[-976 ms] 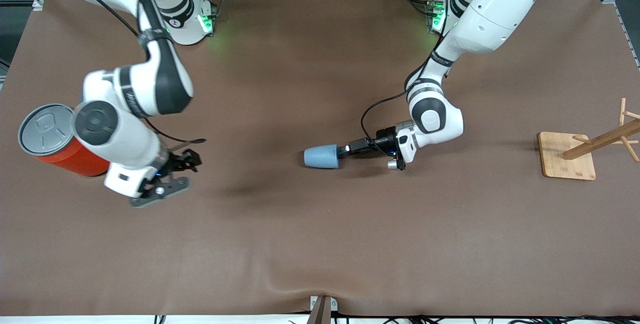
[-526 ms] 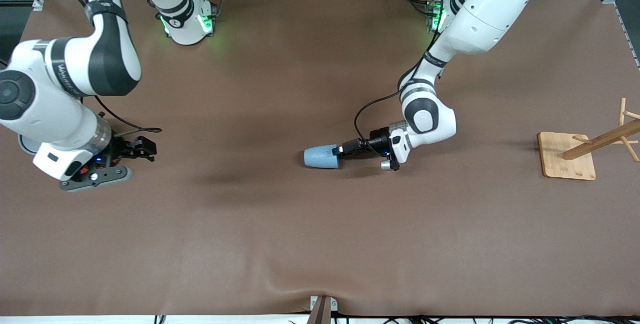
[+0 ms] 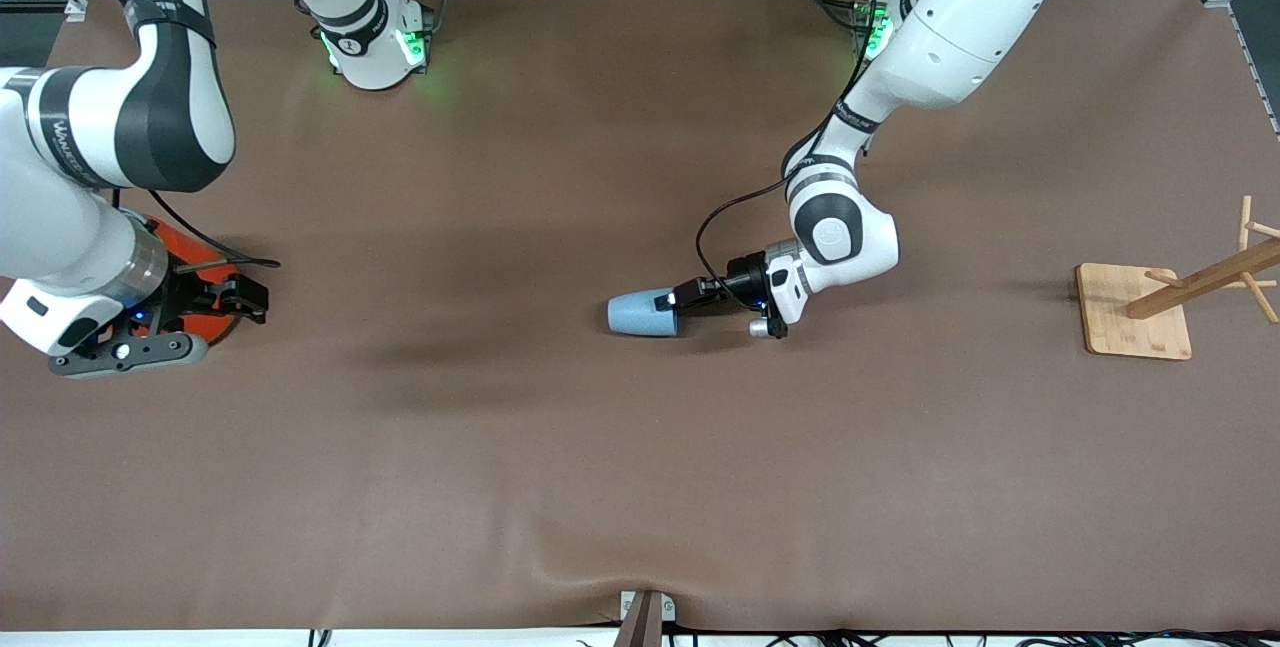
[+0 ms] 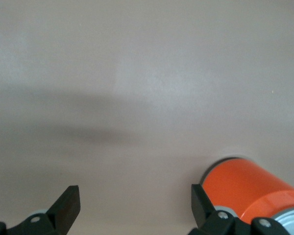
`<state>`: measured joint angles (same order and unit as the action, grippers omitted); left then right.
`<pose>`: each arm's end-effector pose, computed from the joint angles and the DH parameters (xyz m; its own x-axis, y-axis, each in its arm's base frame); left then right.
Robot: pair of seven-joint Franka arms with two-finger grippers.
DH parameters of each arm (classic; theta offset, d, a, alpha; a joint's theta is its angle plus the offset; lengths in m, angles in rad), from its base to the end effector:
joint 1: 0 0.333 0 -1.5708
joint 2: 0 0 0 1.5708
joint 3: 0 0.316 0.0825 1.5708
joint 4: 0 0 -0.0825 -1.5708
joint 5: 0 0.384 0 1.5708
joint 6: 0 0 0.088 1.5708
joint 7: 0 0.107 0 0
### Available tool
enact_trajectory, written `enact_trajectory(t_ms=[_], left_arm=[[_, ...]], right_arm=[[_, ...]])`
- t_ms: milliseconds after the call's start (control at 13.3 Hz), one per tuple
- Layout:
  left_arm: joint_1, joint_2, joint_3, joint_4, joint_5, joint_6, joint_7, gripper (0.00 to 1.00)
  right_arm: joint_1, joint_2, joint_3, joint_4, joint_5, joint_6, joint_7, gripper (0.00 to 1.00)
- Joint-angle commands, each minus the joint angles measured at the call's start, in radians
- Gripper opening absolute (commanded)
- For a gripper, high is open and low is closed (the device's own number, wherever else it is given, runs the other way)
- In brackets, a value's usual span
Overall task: Flip cup
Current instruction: 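Carry the cup toward the wooden stand with the left gripper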
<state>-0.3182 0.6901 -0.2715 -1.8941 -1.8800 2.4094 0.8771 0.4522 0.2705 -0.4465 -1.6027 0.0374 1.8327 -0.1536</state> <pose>0.5121 -0.3453 0.1405 0.9649 0.2118 -0.1553 0.2250 -0.3619 0.9046 0.6345 0.0333 0.4843 0.9866 0.1610 -0.0260 0.1625 -0.9837 0.0765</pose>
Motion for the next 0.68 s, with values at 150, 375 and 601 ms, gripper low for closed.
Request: enact_trajectory(t_ms=[150, 375, 601], left_arm=[[-0.018, -0.058, 0.008, 0.027, 0.074, 0.219, -0.004, 0.0], [0.004, -0.148, 0.009, 0.004, 0.243, 0.255, -0.159, 0.0], [0.04, -0.217, 0.022, 0.0, 0.524, 0.254, -0.402, 0.0]], right_arm=[[-0.029, -0.05, 0.002, -0.019, 0.012, -0.056, 0.012, 1.0], [-0.05, -0.051, 0.017, -0.019, 0.013, -0.067, 0.012, 1.0], [-0.148, -0.071, 0.124, -0.019, 0.012, -0.073, 0.016, 1.0]])
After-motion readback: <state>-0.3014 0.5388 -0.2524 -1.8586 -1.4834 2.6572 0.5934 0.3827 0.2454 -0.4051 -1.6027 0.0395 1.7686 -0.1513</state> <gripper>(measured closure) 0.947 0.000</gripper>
